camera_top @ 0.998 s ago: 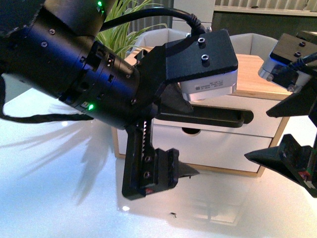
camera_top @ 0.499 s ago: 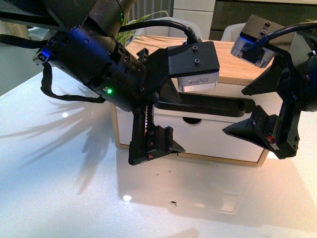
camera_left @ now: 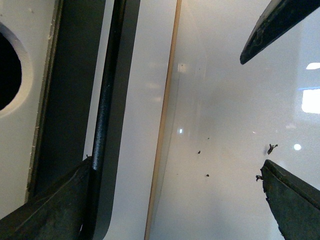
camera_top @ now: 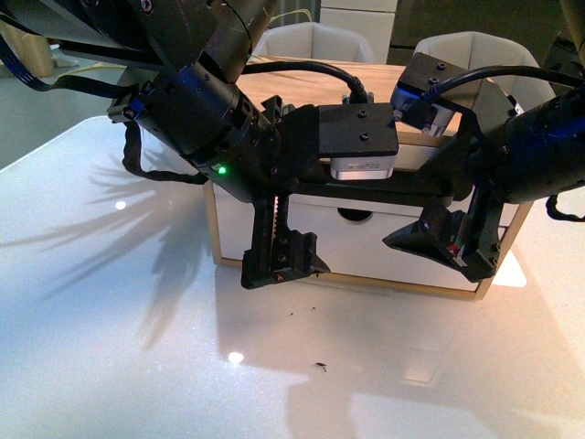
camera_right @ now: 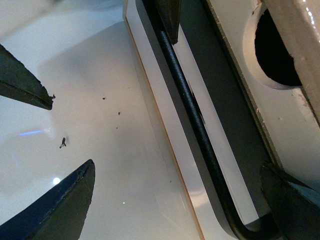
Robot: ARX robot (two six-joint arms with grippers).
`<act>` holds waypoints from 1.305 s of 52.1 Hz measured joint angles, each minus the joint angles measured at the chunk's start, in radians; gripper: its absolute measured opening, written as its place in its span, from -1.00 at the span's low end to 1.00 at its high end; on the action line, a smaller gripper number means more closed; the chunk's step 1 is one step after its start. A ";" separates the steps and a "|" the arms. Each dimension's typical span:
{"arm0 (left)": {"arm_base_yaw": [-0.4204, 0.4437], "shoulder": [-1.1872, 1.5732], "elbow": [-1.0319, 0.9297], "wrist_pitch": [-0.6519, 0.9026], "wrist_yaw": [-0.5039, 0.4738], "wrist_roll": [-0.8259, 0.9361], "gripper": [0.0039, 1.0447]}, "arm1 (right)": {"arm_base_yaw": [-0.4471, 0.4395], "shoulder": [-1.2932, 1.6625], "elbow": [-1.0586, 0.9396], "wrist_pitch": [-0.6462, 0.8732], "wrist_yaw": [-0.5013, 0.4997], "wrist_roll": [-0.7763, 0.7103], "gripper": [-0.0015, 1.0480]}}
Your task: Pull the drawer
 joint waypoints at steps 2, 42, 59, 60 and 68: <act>0.000 0.003 0.000 0.000 -0.002 0.002 0.87 | 0.001 0.006 0.003 0.003 0.001 0.000 0.83; -0.003 -0.086 -0.097 -0.135 0.006 0.138 0.87 | 0.022 -0.057 -0.087 -0.122 -0.051 -0.068 0.83; 0.006 -0.242 -0.303 -0.146 0.050 0.201 0.87 | 0.076 -0.209 -0.267 -0.128 -0.092 -0.079 0.83; 0.007 -0.250 -0.315 -0.141 0.053 0.202 0.87 | 0.079 -0.216 -0.275 -0.125 -0.093 -0.076 0.83; 0.016 -0.328 -0.436 0.044 0.119 0.129 0.87 | 0.072 -0.289 -0.326 -0.011 -0.109 -0.008 0.83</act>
